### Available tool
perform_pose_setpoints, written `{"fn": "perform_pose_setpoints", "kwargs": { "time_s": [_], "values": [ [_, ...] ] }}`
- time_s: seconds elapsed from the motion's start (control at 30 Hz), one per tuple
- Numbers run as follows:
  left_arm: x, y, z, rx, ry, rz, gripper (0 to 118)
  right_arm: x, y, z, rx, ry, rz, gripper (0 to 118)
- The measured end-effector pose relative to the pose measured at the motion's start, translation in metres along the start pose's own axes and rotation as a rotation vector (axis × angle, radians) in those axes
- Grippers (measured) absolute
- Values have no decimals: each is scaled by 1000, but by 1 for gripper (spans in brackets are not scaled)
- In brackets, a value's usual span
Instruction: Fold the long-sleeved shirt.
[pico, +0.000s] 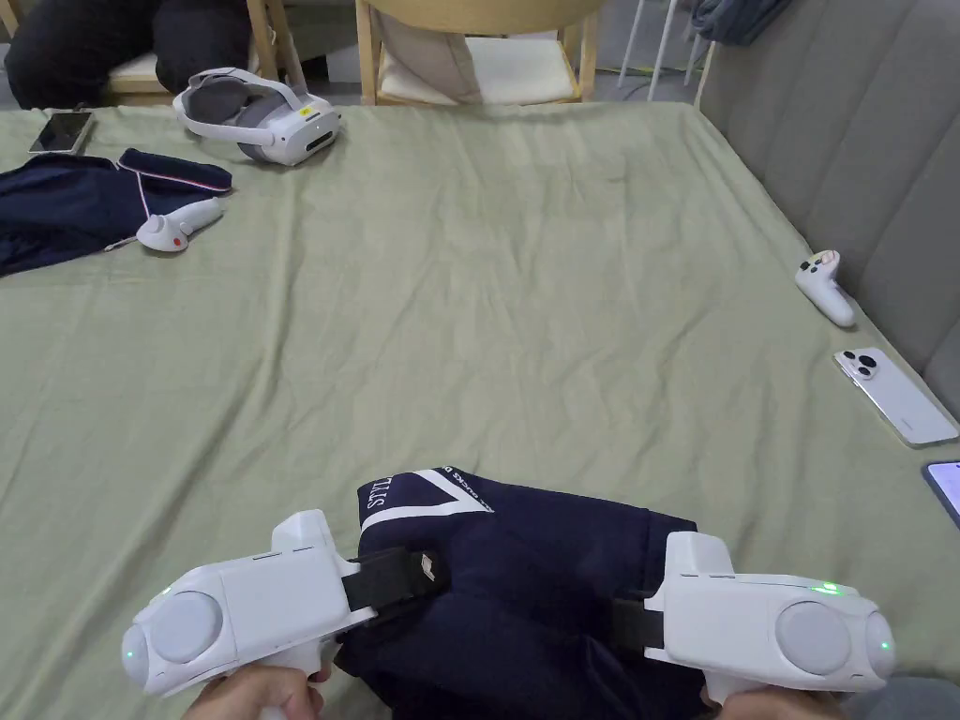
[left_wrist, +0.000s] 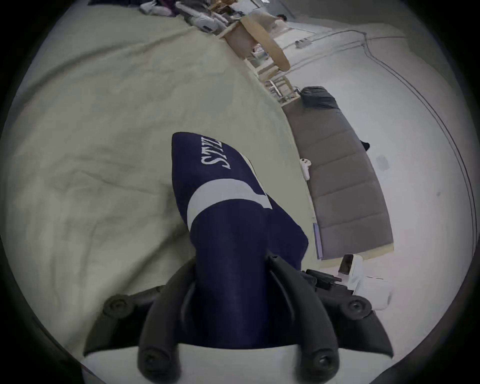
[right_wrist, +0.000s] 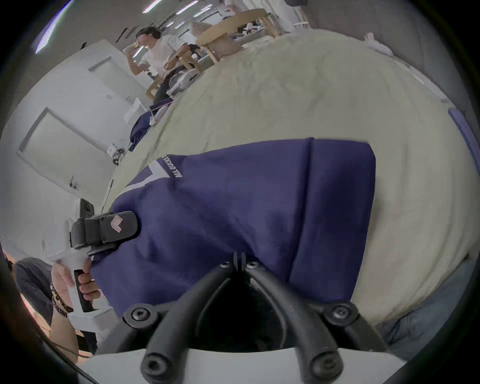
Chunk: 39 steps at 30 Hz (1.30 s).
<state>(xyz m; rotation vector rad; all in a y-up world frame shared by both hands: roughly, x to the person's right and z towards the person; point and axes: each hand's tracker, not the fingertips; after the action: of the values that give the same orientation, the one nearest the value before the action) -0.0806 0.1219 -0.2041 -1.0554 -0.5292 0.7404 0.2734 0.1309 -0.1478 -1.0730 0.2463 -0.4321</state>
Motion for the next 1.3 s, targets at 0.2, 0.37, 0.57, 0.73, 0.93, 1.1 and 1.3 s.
{"fn": "perform_pose_setpoints", "kwargs": {
  "time_s": [0.2,0.37,0.57,0.73,0.93,1.1,1.3],
  "values": [
    [-12,24,39,67,-48,-35,31,-84,18,-5,138,-167,352,1],
    [-63,64,104,140,24,-56,31,-169,45,-39,255,-37,448,1],
    [-159,114,218,256,124,-11,31,-290,57,-99,351,68,621,1],
    [-238,147,310,326,252,15,31,-375,56,-153,389,187,715,1],
    [-293,152,361,414,357,60,31,-423,53,-187,349,265,725,1],
    [-269,152,361,465,547,-20,111,-410,59,-175,344,266,714,1],
    [-168,161,373,756,693,-129,81,-358,85,-106,432,214,631,1]
  ]
}}
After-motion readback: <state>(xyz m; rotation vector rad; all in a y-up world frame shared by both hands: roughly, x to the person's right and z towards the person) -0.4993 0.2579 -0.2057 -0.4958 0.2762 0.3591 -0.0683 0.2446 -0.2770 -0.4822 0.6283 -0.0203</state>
